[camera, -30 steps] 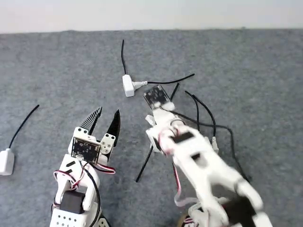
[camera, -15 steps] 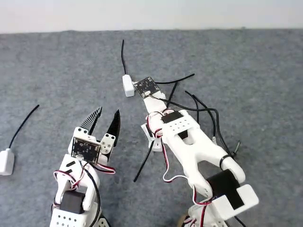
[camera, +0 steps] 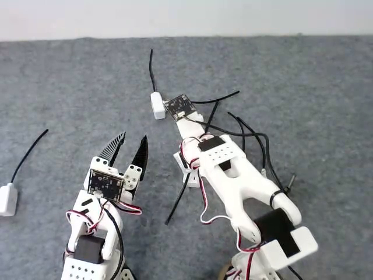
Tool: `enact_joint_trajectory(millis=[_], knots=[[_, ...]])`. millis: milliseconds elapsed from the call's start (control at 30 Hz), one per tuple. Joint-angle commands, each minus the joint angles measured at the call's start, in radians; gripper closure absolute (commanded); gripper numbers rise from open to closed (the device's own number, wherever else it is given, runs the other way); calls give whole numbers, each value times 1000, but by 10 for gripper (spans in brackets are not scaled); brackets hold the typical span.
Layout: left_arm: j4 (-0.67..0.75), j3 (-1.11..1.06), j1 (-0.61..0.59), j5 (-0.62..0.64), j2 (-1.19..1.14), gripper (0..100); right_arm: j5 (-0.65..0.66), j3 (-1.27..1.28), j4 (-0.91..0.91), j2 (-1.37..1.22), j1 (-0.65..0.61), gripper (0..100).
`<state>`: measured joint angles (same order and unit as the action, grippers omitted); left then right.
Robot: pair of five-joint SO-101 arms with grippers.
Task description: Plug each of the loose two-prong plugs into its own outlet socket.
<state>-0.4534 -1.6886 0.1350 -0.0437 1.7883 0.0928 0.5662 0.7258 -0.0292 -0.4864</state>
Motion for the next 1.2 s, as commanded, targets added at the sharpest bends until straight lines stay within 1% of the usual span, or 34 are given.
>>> enact_joint_trajectory(millis=[0, 200, 533, 633, 767, 833, 967, 1167], knots=[[2, 4, 5, -8, -6, 840, -3, -60, -4, 4, -30, 767], [6, 4, 5, -8, -6, 840, -6, -61, 1, 4, -65, 768], [6, 4, 5, -8, -6, 840, -6, -61, -13, 2, -58, 768], [6, 4, 5, -8, -6, 840, -2, -41, -74, -4, -56, 768], [6, 4, 5, -8, -6, 840, 0, -43, -148, -73, -36, 768], [6, 4, 5, -8, -6, 840, 0, -69, -142, -102, -35, 768], [6, 4, 5, -8, -6, 840, 0, -138, -62, -137, -35, 768], [5, 4, 5, -8, -6, 840, 0, -146, -70, -157, -21, 769]])
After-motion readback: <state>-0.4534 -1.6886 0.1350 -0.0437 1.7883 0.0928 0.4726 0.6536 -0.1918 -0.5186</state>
